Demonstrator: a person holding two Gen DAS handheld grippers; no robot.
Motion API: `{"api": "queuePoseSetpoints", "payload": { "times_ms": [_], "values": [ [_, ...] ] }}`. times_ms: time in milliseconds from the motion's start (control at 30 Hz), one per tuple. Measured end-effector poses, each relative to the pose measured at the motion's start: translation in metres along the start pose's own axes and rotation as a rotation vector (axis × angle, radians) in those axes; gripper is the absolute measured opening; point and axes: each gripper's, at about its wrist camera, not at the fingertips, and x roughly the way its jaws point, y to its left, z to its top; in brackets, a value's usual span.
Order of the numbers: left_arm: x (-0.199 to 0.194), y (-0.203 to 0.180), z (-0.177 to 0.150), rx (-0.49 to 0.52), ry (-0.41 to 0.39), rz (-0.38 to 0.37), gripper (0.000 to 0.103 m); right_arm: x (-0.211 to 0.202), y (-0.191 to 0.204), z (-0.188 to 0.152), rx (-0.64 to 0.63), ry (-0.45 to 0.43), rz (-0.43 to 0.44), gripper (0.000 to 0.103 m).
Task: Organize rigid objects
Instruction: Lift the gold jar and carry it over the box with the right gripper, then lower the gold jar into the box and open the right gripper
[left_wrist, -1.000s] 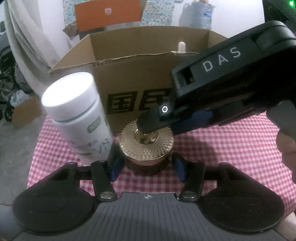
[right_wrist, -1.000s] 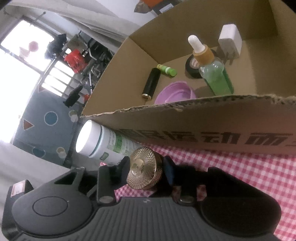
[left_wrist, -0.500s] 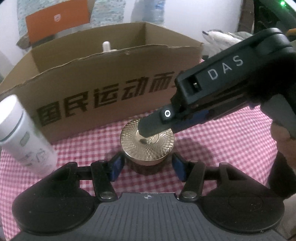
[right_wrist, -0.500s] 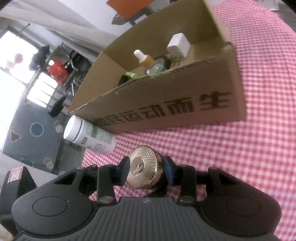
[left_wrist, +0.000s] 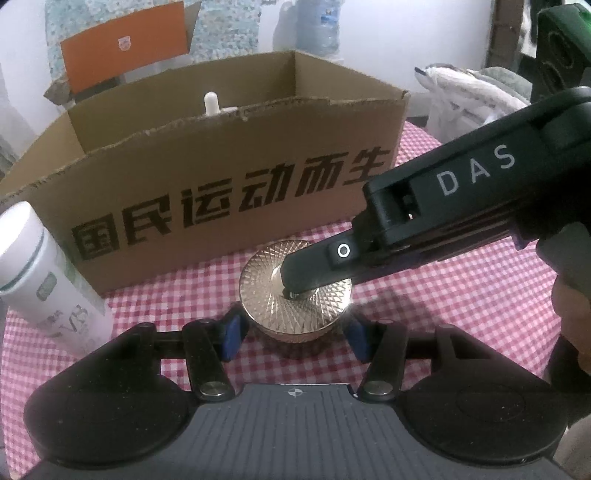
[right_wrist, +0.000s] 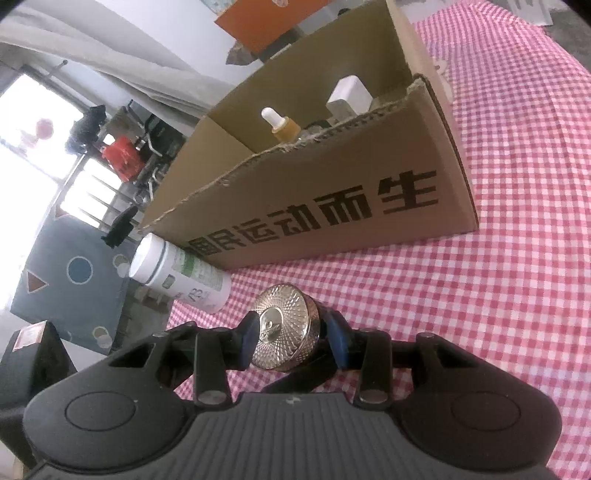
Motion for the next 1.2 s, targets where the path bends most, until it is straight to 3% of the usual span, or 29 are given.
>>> {"api": "queuePoseSetpoints", "payload": {
  "times_ms": [200,367,500,733,867,1200],
  "values": [
    [-0.029,-0.008,0.013,0.03,-0.08,0.037,0.055,-0.029,0.019,0.004,-0.05,-0.062,0.018,0.044],
    [-0.059,-0.017,0.045,0.051,-0.197,0.078,0.055,-0.067,0.05,0.025,-0.157,-0.163,0.031,0.044],
    [-0.062,-0.021,0.077,0.023,-0.239,0.065,0.055,-0.09,0.064,0.051,-0.222,-0.214,0.032,0.044],
    [-0.032,-0.01,0.123,-0.037,-0.187,0.017,0.055,-0.093,0.055,0.107,-0.249,-0.186,0.004,0.044],
    [-0.005,0.001,0.138,-0.098,-0.125,0.008,0.055,-0.071,0.037,0.134,-0.22,-0.111,-0.02,0.044],
    [0.044,0.034,0.164,-0.223,-0.022,0.004,0.055,-0.019,0.031,0.176,-0.328,0.023,-0.101,0.046]
  ]
}}
